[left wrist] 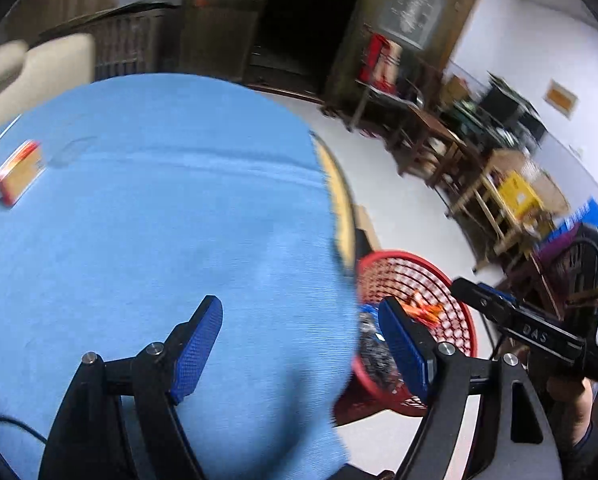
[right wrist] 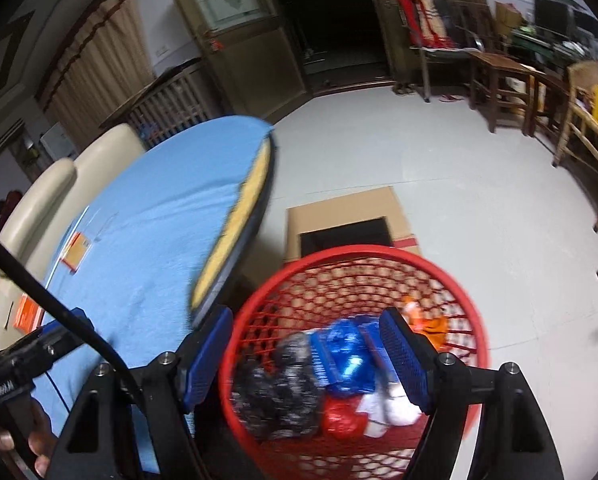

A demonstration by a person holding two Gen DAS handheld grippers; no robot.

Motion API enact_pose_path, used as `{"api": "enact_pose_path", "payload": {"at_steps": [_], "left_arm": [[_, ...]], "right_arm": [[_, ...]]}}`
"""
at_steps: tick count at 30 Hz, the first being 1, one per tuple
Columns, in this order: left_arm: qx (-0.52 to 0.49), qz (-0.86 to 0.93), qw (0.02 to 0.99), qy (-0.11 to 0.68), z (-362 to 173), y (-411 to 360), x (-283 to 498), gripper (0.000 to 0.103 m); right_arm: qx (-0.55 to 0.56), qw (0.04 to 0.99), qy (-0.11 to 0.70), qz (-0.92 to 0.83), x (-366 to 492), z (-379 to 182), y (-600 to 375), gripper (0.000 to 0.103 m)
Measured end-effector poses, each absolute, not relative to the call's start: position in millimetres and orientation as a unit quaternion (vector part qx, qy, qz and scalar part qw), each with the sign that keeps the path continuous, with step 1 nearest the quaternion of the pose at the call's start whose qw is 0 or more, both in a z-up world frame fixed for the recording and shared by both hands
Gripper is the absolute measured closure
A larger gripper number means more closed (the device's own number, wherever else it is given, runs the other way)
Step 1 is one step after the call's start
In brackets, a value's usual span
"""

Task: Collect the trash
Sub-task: 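Move both tools back over the table toward the remaining boxes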

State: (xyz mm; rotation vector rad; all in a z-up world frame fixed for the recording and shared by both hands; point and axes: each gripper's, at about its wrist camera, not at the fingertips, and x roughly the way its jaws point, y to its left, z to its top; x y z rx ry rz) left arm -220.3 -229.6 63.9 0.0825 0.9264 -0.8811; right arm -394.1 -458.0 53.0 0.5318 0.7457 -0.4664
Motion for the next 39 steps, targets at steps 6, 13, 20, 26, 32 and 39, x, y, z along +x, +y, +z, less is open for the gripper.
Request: {"api": "enact_pose_path", "payload": {"at_steps": [6,13,20,26,32,39], "left_arm": [[-0.029,-0.348,0.820,0.454,54.5,-169.2,-184.5,0.022],[-0.050,-0.281,0.852,0.438,55.1,-112.7,-166.0,0.022],[-0.050,-0.244,0.868,0.430,55.3,-79.8,-156.4,0.022],[-0.033,-0.229,0.878,0.418,59.1,-69.6,-151.2,0.022],[-0.010,-0.213,0.891,0.401,69.4,-55.3,-140.9,0.022],[0.012,-0.181,0.905,0.385,79.9,-23.6,-117.9,0.022]], "right_arm": [[0.235,0.880,0.368,-0.185,-358.1,56.2,-425.2,0.024],[0.213,0.887,0.383,-0.143,-321.0,54.4,-388.7,0.024],[0.203,0.889,0.393,-0.118,-295.5,51.3,-366.9,0.024],[0.199,0.889,0.399,-0.106,-274.0,53.1,-357.0,0.024],[0.191,0.890,0.403,-0.092,-240.1,62.2,-341.2,0.024],[0.182,0.890,0.411,-0.069,-185.2,71.7,-313.5,0.024]]}}
